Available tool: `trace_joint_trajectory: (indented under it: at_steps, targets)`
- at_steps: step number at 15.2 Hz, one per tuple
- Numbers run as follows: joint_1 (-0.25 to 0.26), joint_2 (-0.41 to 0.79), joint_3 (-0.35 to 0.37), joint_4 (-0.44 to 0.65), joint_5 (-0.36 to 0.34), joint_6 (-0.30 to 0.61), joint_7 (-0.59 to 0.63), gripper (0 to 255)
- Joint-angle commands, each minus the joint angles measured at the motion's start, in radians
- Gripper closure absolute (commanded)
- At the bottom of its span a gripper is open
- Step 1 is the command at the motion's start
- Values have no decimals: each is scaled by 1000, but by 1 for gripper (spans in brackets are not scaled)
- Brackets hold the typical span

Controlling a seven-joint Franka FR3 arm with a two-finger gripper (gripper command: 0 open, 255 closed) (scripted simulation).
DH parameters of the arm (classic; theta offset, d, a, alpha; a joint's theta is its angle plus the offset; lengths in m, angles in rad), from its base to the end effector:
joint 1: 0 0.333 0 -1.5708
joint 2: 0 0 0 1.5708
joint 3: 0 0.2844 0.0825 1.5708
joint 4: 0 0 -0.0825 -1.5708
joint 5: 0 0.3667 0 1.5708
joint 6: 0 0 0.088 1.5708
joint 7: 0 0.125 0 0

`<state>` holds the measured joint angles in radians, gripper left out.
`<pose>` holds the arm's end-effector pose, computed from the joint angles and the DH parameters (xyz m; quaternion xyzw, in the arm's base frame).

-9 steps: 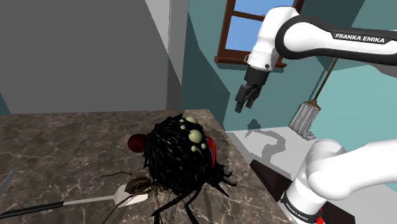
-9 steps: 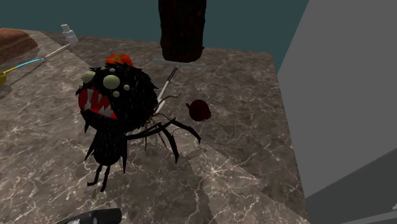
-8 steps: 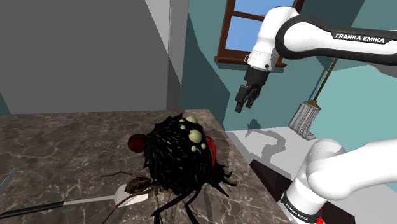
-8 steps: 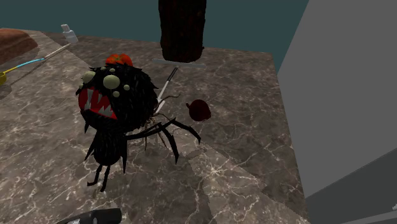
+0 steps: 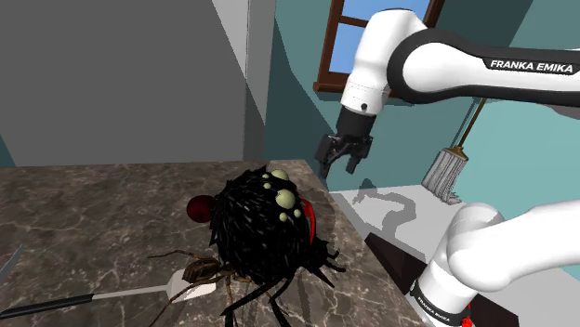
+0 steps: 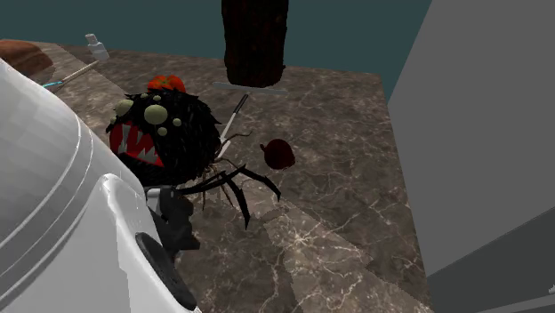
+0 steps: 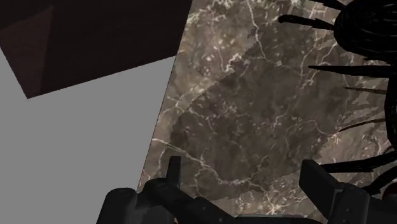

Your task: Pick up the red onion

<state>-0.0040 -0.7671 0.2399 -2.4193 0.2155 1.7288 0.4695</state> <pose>0.3204 0.1111 0.5207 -0.9863 0.1598 -0.0227 0.0329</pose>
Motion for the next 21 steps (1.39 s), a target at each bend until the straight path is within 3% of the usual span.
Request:
trace_joint_trajectory:
  at_steps: [1, 7, 12, 17, 19, 21]
  targets:
    - [-11, 38, 70, 30, 30, 19, 123, 0]
    - [-77, 197, 268, 149, 64, 85, 464, 0]
    - [-163, 387, 440, 299, 14, 131, 767, 0]
    - [-246, 653, 615, 493, -158, 150, 1119, 0]
    - [-248, 789, 665, 585, -270, 138, 1278, 0]
    - [-209, 930, 681, 687, -389, 108, 1429, 0]
